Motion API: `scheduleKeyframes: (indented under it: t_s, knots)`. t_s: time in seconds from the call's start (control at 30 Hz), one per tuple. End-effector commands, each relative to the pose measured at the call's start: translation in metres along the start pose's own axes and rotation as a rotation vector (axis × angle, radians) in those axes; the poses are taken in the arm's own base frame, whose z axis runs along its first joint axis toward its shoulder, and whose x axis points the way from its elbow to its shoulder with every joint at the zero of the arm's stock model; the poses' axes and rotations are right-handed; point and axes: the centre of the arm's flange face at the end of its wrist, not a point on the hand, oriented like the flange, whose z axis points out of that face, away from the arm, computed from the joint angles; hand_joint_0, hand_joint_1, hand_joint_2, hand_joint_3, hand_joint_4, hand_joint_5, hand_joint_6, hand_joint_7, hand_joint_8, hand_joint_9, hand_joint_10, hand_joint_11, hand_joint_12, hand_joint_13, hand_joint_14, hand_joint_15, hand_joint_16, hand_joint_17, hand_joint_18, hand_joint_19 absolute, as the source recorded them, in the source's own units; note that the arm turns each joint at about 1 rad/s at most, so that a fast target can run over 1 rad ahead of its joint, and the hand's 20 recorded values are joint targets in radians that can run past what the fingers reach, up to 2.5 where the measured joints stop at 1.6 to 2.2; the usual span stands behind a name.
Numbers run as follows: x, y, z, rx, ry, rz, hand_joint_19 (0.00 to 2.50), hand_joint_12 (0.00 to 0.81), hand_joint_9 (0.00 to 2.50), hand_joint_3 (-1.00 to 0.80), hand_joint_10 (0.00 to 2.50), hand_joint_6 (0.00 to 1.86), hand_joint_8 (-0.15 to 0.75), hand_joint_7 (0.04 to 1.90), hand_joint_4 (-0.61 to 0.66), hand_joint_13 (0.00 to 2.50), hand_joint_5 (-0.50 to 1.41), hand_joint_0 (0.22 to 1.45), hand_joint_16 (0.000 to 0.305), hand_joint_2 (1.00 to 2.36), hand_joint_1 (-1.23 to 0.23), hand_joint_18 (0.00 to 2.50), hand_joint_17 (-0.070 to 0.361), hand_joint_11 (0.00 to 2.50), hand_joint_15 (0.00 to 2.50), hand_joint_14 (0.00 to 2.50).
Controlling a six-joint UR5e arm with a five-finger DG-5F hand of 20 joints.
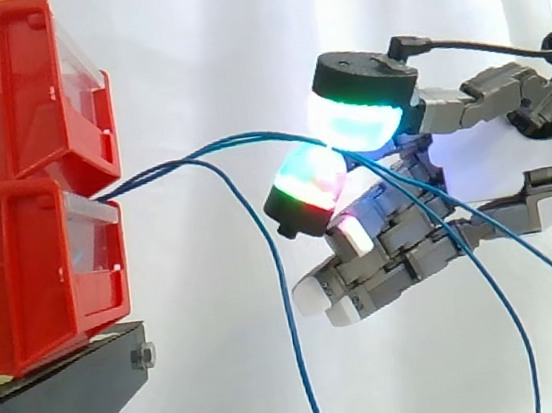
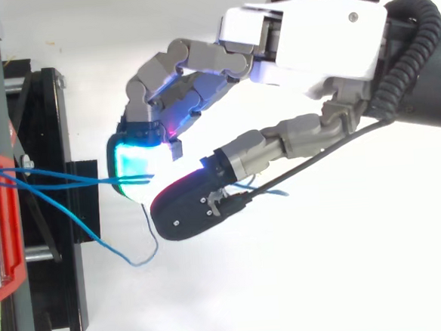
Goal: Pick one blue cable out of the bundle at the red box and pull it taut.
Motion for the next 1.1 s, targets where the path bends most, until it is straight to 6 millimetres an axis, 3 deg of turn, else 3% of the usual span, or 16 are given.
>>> scheduleKeyframes:
  t_s: [0.0, 0.13, 0.27, 0.47, 0.63, 0.73, 0.9, 1.07]
  knots:
    - [0.0003, -0.0007, -0.0001, 0.001, 0.000, -0.001, 0.03, 0.386, 0.83, -0.50, 0.01, 0.95, 0.303, 0.98, -0.03, 0.58, -0.21, 0.79, 0.055, 1.00, -0.82, 0.50, 0.123, 1.01, 0.29, 0.01]
    - [0.0002, 0.0000, 0.0001, 0.000, 0.000, 0.000, 0.04, 0.383, 0.82, -0.50, 0.01, 0.94, 0.303, 0.92, 0.04, 0.57, -0.20, 0.74, 0.055, 1.00, -0.85, 0.50, 0.123, 1.00, 0.30, 0.01]
    - [-0.0001, 0.0011, -0.0001, -0.002, 0.000, 0.000, 0.07, 0.394, 0.81, -0.50, 0.01, 0.94, 0.310, 0.92, 0.08, 0.54, -0.20, 0.56, 0.056, 1.00, -0.88, 0.47, 0.126, 1.00, 0.30, 0.01]
    - [0.0010, 0.0013, -0.0002, -0.002, 0.001, 0.000, 0.10, 0.434, 0.81, -0.50, 0.01, 0.94, 0.348, 0.86, 0.12, 0.54, -0.20, 0.46, 0.064, 1.00, -0.72, 0.47, 0.145, 0.98, 0.32, 0.01]
    - [0.0013, 0.0003, 0.0001, -0.001, 0.002, 0.000, 0.11, 0.425, 0.80, -0.50, 0.01, 0.94, 0.345, 0.87, 0.12, 0.53, -0.20, 0.48, 0.063, 1.00, -0.62, 0.43, 0.141, 0.99, 0.33, 0.01]
    - [0.0012, 0.0002, 0.0001, 0.000, 0.000, 0.000, 0.13, 0.400, 0.79, -0.50, 0.01, 0.93, 0.320, 0.90, 0.10, 0.51, -0.20, 0.57, 0.058, 1.00, -0.58, 0.39, 0.130, 0.99, 0.32, 0.01]
    - [0.0009, 0.0006, -0.0005, 0.000, 0.000, 0.000, 0.12, 0.392, 0.79, -0.35, 0.01, 0.93, 0.318, 0.92, 0.08, 0.52, -0.20, 0.62, 0.056, 1.01, -0.66, 0.40, 0.127, 1.00, 0.32, 0.01]
    - [0.0011, -0.0005, -0.0002, 0.002, -0.001, -0.001, 0.09, 0.391, 0.80, -0.34, 0.01, 0.94, 0.316, 0.94, 0.03, 0.54, -0.19, 0.67, 0.055, 1.01, -0.76, 0.43, 0.125, 0.99, 0.31, 0.01]
